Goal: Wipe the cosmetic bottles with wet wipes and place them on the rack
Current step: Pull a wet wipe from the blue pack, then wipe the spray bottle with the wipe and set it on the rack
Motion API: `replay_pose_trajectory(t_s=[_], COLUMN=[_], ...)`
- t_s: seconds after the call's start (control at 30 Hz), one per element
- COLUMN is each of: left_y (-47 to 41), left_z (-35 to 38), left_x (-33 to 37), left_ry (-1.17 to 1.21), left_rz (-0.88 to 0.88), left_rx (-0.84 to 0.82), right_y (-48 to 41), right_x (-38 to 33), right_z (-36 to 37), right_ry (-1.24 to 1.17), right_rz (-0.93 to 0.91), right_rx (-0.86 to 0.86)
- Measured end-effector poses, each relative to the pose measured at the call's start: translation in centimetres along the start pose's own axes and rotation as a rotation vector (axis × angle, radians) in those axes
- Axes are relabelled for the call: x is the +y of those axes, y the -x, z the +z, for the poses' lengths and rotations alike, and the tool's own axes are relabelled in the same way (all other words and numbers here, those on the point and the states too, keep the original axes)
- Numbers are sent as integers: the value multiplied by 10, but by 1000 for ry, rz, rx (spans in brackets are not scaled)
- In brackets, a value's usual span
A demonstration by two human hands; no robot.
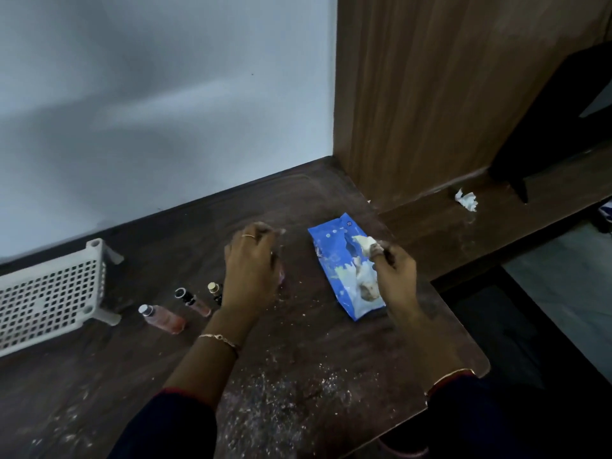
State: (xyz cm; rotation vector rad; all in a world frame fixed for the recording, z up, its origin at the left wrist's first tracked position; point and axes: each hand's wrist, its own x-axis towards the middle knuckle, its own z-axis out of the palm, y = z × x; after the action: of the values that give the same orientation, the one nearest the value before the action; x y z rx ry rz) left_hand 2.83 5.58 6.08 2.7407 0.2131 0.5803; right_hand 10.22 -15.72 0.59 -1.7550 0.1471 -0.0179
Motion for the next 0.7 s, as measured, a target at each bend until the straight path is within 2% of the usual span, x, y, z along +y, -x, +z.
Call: replay_pose_trajectory(t_s=[0.1, 0.2, 0.33, 0.5, 0.6, 0.7], left_y=[-8, -14, -16, -3, 22, 61], left_z=[-9, -5, -6, -11, -23, -37], left_x=[-20, -30, -30, -32, -32, -27], left_ry=[-155, -179, -88, 32, 220, 454], left_rz=[-77, -1, 61, 6, -102, -296], left_rx=[-263, -395, -378, -298, -162, -72], right_y=[11, 22, 36, 53, 65, 78], right_x=[-6, -10, -15, -23, -31, -32], right_z=[20, 39, 53, 60, 58, 57], right_ry=[-10, -4, 28, 80, 79, 186], right_rz=[-19, -12, 31, 20, 9, -83], right_rx=[-8, -69, -122, -164, -198, -206])
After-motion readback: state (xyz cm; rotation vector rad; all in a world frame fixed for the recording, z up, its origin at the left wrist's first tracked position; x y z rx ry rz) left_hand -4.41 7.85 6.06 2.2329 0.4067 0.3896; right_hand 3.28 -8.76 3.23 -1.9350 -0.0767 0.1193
